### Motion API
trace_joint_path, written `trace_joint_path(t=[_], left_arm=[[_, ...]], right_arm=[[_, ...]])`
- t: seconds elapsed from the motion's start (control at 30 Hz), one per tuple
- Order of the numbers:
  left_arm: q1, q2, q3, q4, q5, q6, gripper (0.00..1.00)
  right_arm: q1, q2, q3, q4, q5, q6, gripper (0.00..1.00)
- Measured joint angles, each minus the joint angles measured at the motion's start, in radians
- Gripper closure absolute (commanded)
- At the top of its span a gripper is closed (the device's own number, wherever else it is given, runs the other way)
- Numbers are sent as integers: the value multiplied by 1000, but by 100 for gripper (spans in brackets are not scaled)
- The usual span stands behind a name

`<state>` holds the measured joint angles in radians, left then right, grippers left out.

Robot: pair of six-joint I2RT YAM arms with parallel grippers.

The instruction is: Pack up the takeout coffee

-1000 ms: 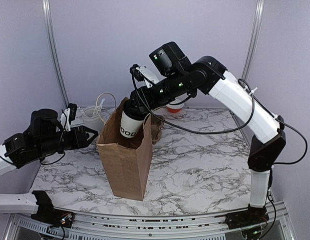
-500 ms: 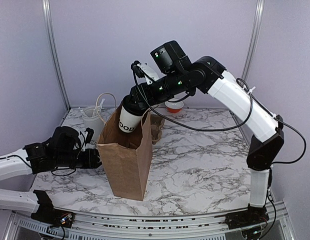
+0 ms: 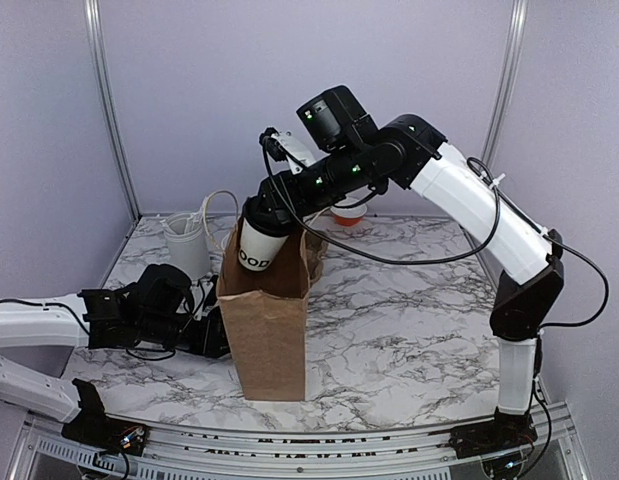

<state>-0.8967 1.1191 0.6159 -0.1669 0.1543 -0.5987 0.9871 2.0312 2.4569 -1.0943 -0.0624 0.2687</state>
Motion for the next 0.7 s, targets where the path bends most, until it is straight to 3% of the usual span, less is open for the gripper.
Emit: trace_joint_path(t=[0.7], left_arm=[[-45,117,77,93,13,23,56]], right_arm=[[2,-16,-55,-150,70,-3,42]])
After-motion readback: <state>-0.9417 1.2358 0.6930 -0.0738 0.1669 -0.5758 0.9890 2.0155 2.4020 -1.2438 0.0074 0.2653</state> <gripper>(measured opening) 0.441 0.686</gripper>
